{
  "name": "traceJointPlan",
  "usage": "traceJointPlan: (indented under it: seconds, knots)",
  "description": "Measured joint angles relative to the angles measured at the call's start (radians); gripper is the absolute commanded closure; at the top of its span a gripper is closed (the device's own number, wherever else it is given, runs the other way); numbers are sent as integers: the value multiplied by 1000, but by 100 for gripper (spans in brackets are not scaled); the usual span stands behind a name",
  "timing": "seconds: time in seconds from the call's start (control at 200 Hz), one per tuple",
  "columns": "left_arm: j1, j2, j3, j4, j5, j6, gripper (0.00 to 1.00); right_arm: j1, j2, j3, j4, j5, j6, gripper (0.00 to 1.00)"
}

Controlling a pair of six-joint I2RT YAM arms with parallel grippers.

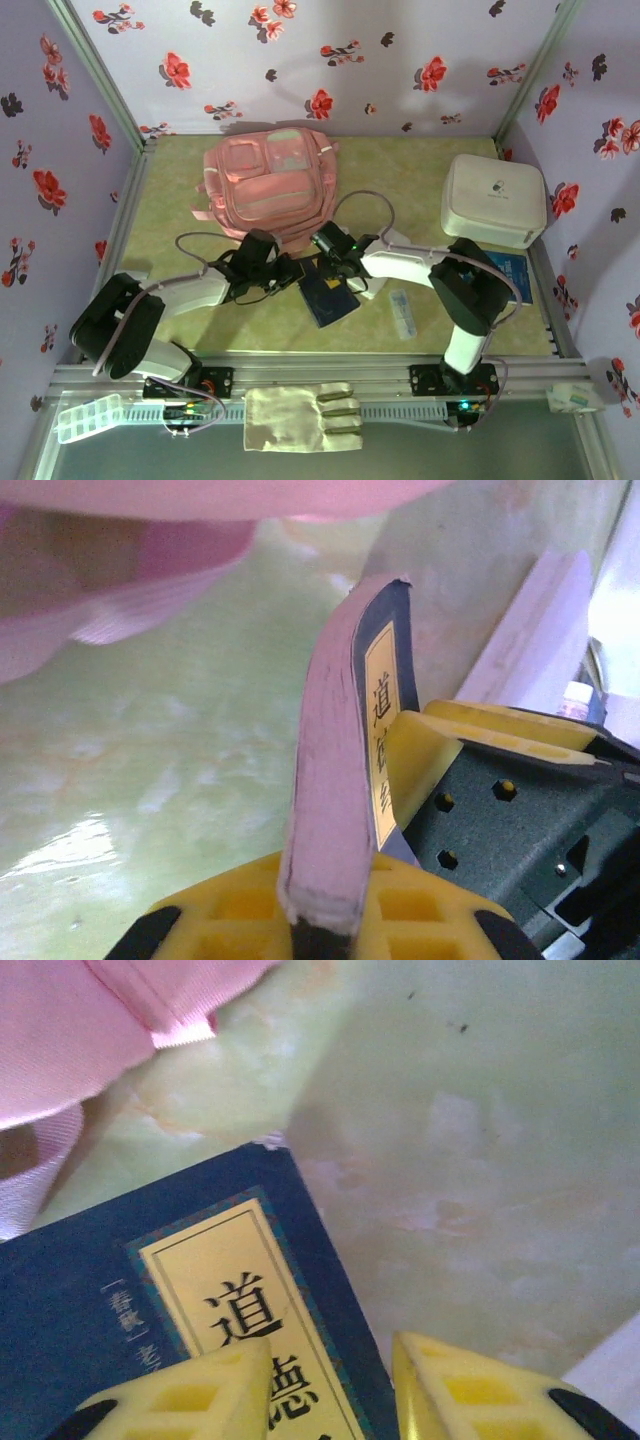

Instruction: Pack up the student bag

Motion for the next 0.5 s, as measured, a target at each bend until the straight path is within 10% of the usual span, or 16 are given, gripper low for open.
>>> traceJointPlan:
  seconds: [0.5]
  knots:
    - [192,-90,286,-86,101,189,100,-193,-395,-19,56,14,60,13]
